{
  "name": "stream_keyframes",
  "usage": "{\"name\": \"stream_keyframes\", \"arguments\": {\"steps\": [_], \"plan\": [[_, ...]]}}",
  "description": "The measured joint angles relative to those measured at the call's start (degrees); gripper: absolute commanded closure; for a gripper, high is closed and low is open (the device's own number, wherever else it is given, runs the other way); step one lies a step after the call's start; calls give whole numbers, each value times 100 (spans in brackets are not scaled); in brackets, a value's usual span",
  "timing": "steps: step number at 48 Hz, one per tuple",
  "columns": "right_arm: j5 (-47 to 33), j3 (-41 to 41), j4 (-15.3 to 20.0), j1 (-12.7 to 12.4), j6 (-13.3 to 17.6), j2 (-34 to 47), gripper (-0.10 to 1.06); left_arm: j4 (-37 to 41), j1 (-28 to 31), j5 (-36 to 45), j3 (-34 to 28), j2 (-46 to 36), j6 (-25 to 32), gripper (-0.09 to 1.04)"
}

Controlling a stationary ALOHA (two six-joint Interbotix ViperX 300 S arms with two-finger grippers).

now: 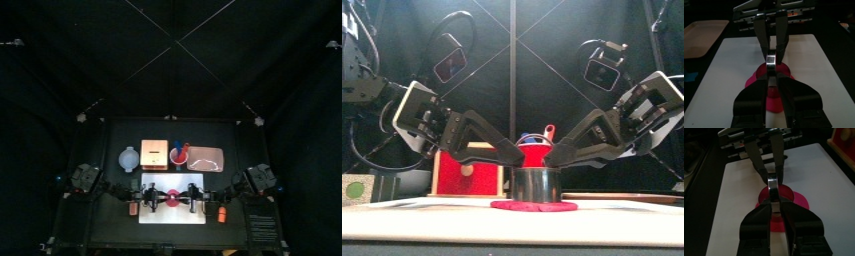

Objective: Get the cutter from the drawer then cut the dough then place the extra dough in the bowl
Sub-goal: Cut the dough

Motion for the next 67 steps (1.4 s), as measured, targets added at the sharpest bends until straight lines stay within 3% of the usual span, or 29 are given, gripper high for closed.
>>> {"name": "stream_keyframes", "arguments": {"steps": [8, 67], "plan": [[193, -9, 0, 0, 9, 9, 56, 132, 9, 281, 0, -62, -18, 50], [949, -141, 334, -26, 0, 114, 56, 176, 18, 422, -35, 202, -290, 50]]}}
